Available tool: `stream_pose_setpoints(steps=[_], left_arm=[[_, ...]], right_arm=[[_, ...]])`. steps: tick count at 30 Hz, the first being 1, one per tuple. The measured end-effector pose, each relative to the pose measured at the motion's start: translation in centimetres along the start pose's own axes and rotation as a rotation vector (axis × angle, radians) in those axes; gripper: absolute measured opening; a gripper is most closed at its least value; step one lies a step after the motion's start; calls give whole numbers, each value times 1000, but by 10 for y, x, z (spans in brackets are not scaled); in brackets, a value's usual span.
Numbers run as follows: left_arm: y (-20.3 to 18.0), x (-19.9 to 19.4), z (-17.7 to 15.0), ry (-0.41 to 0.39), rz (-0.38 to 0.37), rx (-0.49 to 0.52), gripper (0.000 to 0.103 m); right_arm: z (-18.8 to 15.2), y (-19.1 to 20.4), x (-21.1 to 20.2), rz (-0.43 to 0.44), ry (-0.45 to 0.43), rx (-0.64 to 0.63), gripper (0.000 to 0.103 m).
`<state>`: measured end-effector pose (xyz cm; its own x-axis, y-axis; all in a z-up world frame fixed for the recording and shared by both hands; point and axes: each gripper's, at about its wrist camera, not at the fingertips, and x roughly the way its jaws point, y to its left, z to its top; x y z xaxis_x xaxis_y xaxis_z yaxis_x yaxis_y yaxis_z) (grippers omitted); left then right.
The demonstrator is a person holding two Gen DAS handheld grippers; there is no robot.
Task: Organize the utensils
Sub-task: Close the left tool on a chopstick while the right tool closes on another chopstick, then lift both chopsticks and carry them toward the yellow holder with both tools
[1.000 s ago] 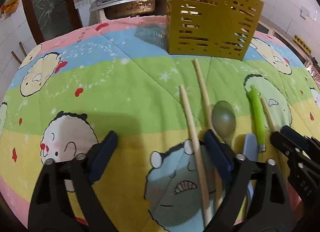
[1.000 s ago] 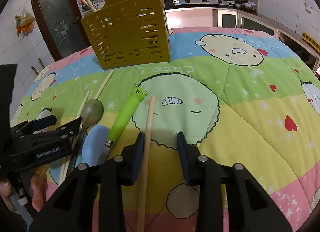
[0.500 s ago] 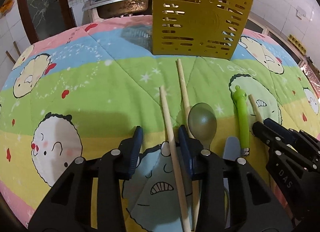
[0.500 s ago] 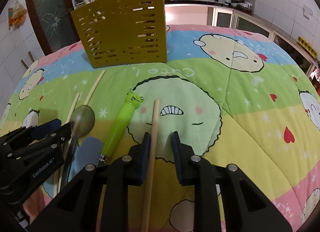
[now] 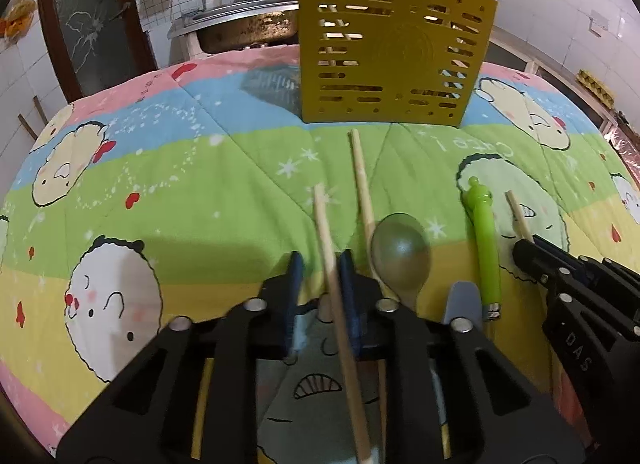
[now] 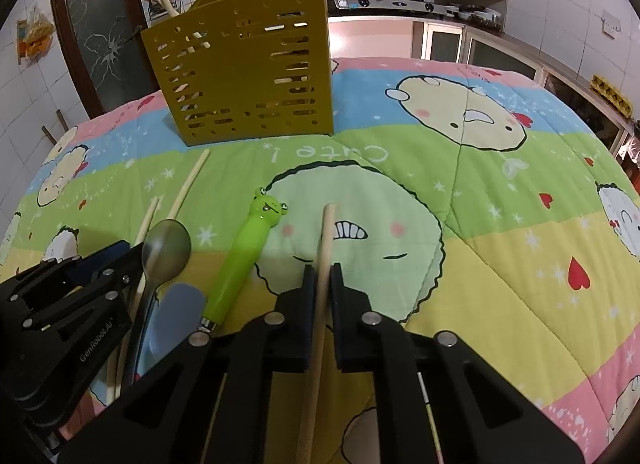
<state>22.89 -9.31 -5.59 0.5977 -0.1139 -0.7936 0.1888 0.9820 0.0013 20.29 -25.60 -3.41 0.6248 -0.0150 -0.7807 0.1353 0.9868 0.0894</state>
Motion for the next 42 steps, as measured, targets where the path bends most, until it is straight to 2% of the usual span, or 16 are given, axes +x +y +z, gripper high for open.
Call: stream_pose_setpoints(steps=[12,23,36,42], left_arm=[[4,5,9,32,-33,-34,8],[5,-3,6,-3,-36,-35,5],[30,-56,8,-152,-66,-91,5],[44,-89,10,-239,-96,-116,5]], right_arm=[[1,-2,4,12,2,2,8],[3,-10,-11,49,-50,43,8],[1,-25,-29,84,-123,95,6],[5,-34,-46,161,-176,141,6]])
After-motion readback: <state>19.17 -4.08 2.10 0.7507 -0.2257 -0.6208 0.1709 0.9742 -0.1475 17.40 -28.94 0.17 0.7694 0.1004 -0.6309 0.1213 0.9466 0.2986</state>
